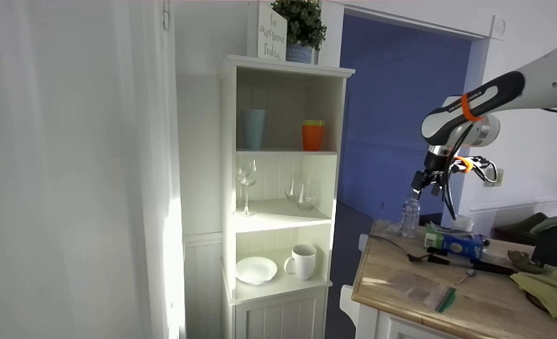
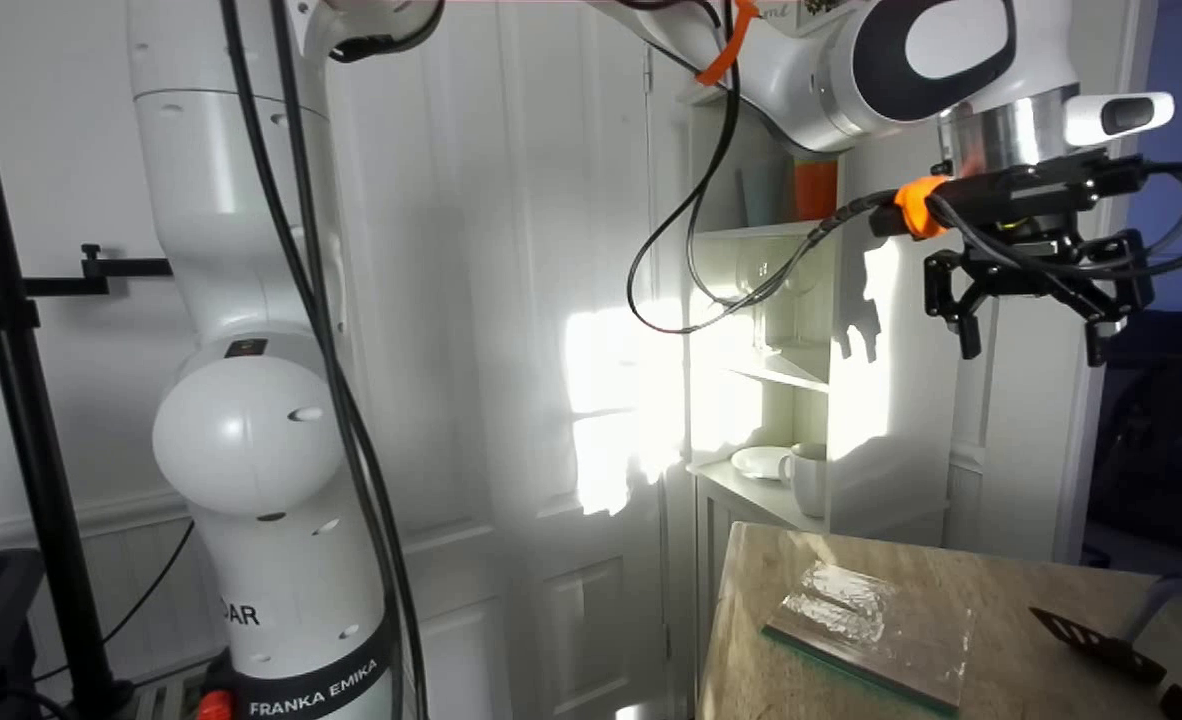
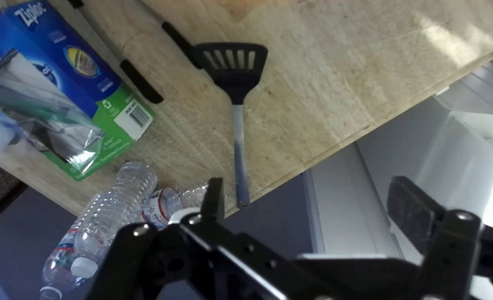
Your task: Pick up the black spatula and put it on the right side of the kitchen counter, pick up the tongs and turn them ninety degrees anticlockwise, put the tongs on the kitchen counter next to the spatula
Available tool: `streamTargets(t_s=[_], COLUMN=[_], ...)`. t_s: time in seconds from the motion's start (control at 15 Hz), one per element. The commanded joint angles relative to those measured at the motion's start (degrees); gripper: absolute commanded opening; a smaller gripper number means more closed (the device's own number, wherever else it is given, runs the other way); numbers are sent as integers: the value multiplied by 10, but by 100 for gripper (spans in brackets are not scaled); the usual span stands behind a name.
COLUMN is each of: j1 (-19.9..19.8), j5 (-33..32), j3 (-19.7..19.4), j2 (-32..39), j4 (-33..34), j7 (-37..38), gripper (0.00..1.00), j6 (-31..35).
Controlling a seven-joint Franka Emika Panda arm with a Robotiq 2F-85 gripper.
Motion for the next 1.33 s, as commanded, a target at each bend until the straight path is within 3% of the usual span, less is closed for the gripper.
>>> streamTargets(t_s=[0.0, 0.27, 0.33, 0.93, 1.07, 1.27], j1=[-39, -78, -72, -79, -81, -85], j5=[31, 50, 22, 22, 30, 24], j3=[18, 40, 42, 50, 55, 61], j2=[77, 128, 103, 110, 139, 184], j4=[70, 96, 73, 76, 105, 131], j7=[-43, -60, -39, -39, -31, -20], gripper=[100, 100, 100, 100, 100, 100], j6=[29, 54, 48, 50, 17, 32])
